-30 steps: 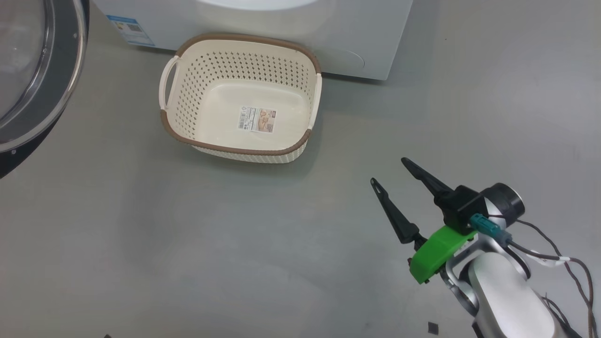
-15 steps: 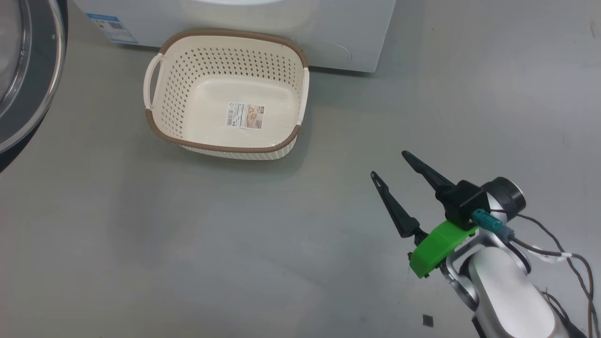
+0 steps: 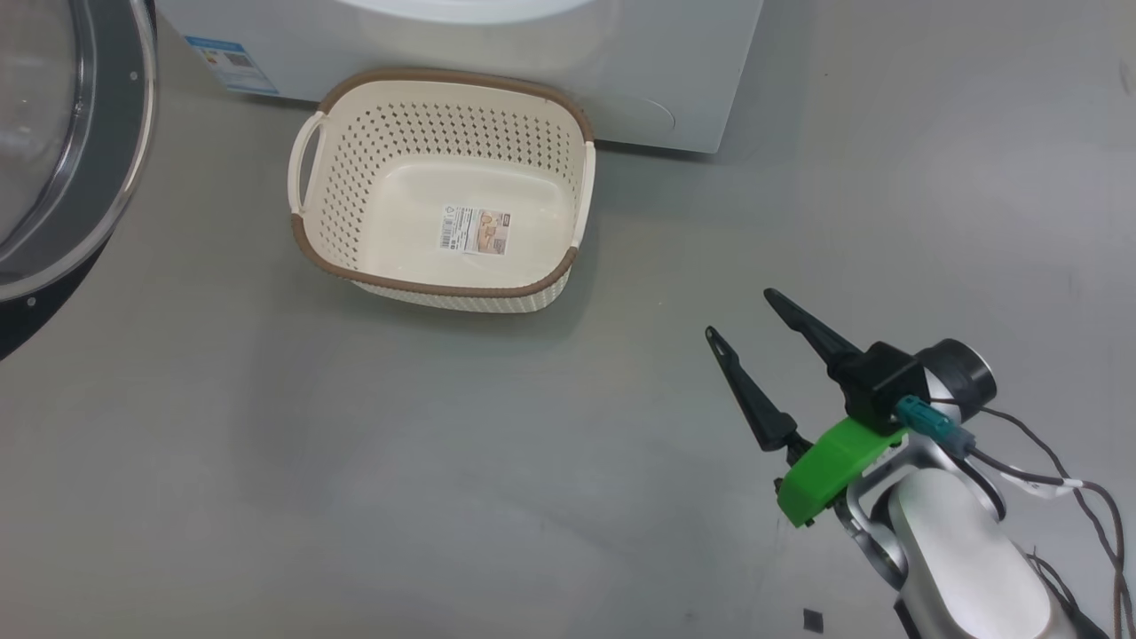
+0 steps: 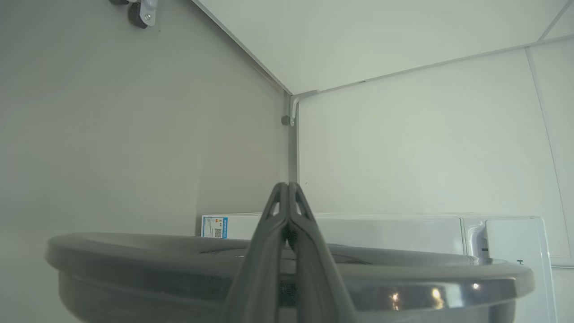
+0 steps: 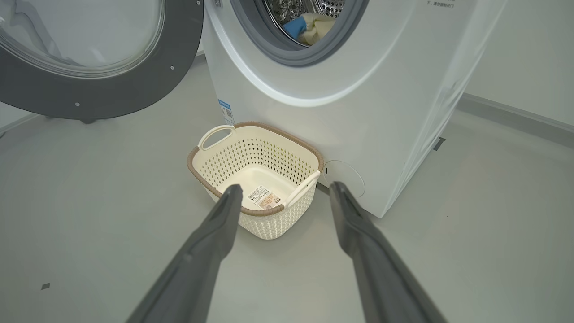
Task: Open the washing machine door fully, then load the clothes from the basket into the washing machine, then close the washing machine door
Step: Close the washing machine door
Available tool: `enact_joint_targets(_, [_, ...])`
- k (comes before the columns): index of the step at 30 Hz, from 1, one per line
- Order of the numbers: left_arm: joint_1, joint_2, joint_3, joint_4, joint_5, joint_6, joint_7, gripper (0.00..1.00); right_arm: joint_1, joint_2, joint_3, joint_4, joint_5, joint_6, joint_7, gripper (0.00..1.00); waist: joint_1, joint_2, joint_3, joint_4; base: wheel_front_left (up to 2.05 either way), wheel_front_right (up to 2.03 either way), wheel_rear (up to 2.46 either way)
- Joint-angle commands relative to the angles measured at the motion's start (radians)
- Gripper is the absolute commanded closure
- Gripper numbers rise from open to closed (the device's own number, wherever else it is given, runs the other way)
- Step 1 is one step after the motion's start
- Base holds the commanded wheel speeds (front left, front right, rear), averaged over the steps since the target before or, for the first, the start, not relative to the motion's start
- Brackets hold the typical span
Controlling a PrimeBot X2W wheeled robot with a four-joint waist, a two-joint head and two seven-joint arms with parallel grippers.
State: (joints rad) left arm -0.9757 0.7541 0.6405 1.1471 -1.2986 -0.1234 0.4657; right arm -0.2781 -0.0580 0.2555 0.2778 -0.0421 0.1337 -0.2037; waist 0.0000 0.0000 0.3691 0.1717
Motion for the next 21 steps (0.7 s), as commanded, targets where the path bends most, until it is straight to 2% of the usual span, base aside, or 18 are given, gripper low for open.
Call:
enact_joint_targets(1, [0.026, 0.038, -0.017, -0.053, -0.011, -0.007, 0.041, 1.0, -0.018, 0.008, 0.019, -0.025, 0.011, -0.003, -0.017, 0.0, 0.0, 0.0, -0.006, 0.005, 0.0, 0.0, 0.0])
enact_joint_targets(15, [0.148, -0.023, -0.099, -0.232, -0.034, -0.007, 0.206, 1.0, -0.01, 0.008, 0.016, -0.004, 0.025, -0.003, -0.023, 0.0, 0.0, 0.0, -0.045, 0.02, 0.0, 0.0, 0.0])
enact_joint_targets(21, [0.203, -0.069, -0.12, -0.34, -0.083, -0.007, 0.302, 1.0, 0.001, 0.008, 0.012, 0.007, 0.036, -0.003, -0.029, 0.0, 0.0, 0.0, -0.073, 0.03, 0.0, 0.0, 0.0])
